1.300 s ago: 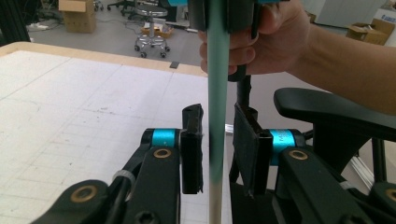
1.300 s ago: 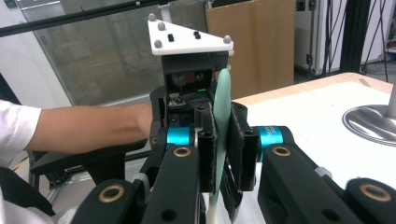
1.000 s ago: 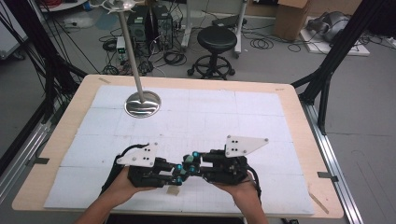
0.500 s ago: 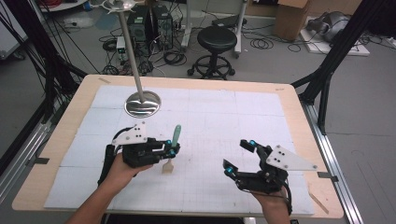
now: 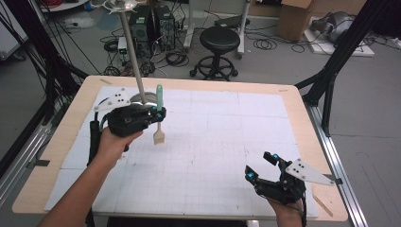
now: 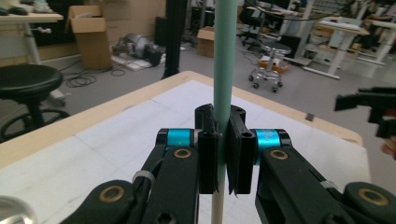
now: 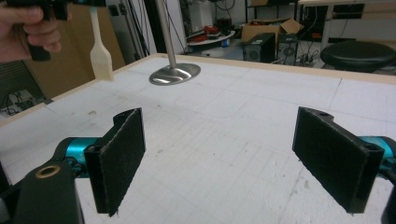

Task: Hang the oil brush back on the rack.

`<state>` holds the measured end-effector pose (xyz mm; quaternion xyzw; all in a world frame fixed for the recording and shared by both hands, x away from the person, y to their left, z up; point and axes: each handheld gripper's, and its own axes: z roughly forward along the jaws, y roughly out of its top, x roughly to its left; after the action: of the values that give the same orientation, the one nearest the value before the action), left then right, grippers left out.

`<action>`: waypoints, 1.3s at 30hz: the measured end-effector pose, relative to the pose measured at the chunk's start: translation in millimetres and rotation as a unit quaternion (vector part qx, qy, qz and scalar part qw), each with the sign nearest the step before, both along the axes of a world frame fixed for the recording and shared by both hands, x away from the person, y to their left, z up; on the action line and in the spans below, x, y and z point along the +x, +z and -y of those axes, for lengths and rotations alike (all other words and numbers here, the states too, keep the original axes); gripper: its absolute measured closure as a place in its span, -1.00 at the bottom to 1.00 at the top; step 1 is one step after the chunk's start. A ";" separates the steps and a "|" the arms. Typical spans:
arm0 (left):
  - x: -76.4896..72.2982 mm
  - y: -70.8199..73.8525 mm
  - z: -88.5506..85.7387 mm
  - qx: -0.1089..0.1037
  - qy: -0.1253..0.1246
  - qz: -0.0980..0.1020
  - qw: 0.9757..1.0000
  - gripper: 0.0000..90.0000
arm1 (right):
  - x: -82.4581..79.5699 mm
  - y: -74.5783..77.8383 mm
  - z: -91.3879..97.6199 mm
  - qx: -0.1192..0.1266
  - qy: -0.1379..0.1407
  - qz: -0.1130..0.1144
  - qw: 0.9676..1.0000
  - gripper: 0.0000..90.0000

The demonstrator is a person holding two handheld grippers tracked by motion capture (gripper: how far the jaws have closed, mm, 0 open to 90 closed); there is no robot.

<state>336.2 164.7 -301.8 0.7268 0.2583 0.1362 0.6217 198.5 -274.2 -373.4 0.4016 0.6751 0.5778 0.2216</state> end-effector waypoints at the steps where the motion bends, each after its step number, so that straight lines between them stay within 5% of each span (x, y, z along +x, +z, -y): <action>1: 0.0 0.0 0.0 0.000 0.000 0.000 1.000 0.87 | 0.0 0.0 0.0 0.000 0.000 0.000 1.000 -0.65; 4: 9.9 13.0 -4.7 -0.017 0.009 0.003 1.000 0.87 | -1.6 -0.5 2.5 0.001 -0.007 0.000 1.000 -0.65; 18: 49.2 67.4 -12.2 -0.014 0.064 0.031 0.997 0.87 | -3.7 -5.0 13.1 0.011 -0.028 -0.010 0.999 -0.65; 33: 93.9 88.8 -19.4 -0.030 0.120 0.024 0.992 0.87 | 1.6 -6.6 11.6 0.011 -0.029 -0.015 0.999 -0.65; 39: 105.1 91.7 -19.2 -0.019 0.138 0.026 0.990 0.87 | 2.0 -7.4 13.1 0.010 -0.031 -0.017 0.999 -0.65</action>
<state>441.3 184.0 -210.1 0.6683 0.3424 0.2344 0.6174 200.4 -287.3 -380.8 0.4339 0.6600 0.5709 0.2238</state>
